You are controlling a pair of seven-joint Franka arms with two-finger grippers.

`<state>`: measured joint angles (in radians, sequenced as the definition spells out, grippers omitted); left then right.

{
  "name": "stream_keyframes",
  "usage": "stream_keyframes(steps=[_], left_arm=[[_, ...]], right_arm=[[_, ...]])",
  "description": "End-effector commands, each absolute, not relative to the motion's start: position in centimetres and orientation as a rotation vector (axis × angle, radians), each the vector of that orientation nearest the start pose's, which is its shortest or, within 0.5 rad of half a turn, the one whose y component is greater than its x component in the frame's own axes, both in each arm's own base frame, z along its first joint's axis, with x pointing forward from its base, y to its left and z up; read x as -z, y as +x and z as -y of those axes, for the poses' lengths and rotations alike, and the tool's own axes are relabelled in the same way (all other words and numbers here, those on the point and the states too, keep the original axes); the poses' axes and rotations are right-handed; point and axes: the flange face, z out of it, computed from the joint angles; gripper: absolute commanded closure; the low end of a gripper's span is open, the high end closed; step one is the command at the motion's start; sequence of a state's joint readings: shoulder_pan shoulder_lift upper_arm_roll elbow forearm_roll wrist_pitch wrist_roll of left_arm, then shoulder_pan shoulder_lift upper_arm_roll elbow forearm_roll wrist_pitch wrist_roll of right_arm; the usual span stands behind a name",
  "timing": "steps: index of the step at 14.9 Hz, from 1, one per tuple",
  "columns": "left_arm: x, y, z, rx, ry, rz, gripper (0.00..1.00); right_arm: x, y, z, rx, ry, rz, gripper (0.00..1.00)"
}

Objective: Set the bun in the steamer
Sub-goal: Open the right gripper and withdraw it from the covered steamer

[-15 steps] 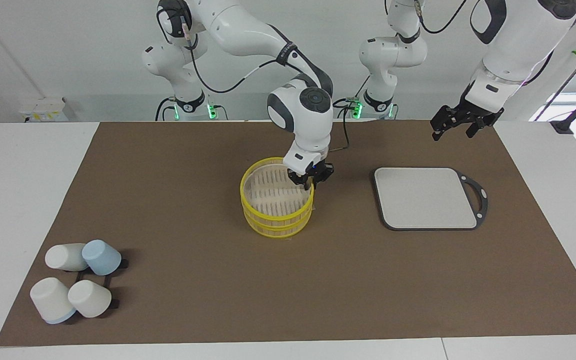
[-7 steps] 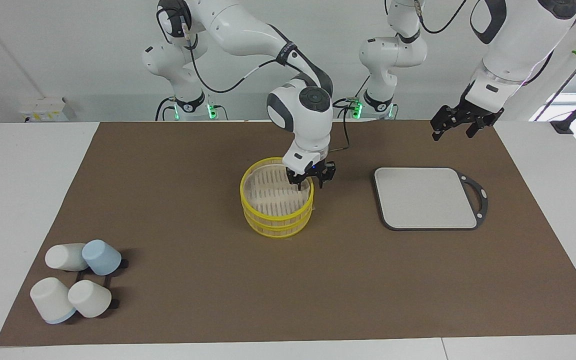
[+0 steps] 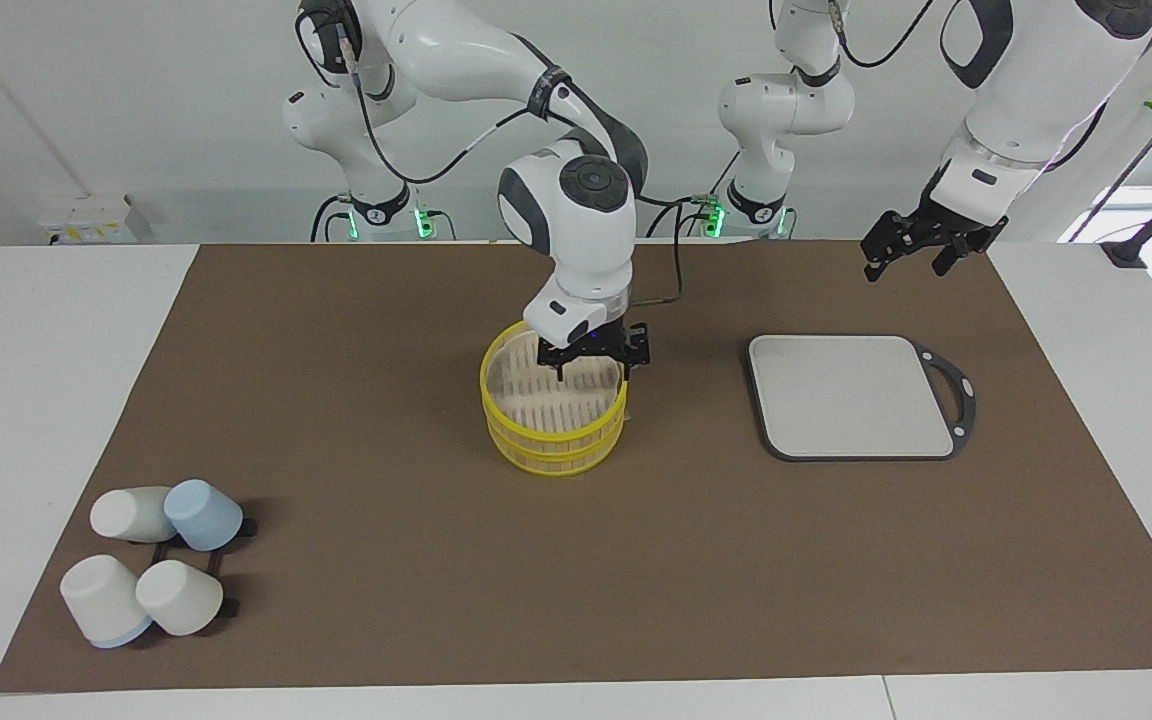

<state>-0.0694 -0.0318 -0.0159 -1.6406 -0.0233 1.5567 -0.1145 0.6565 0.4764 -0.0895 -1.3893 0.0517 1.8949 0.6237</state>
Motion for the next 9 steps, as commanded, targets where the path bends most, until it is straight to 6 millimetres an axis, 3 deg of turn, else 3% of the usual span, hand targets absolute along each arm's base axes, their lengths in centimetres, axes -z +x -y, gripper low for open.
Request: stream_keyframes(steps=[1,5,7,9], left_arm=[[-61.2,53.9,4.4,-0.073,-3.159,0.029,0.00],[-61.2,53.9,4.4,-0.073,-3.159,0.032,0.00],[-61.2,53.9,4.4,-0.073,-3.159,0.034,0.00],[-61.3,53.9,4.5,-0.071,-3.159,0.029,0.00]], right_arm=[[-46.6,59.4,-34.7,0.004,-3.136,-0.089,0.00],[-53.2,60.6,-23.5,-0.060,-3.130,-0.245,0.00],[-56.3,60.5,-17.1,-0.091,-3.123,-0.164,0.00],[-58.1,59.1,-12.1,-0.177,-3.125,-0.151,0.00]])
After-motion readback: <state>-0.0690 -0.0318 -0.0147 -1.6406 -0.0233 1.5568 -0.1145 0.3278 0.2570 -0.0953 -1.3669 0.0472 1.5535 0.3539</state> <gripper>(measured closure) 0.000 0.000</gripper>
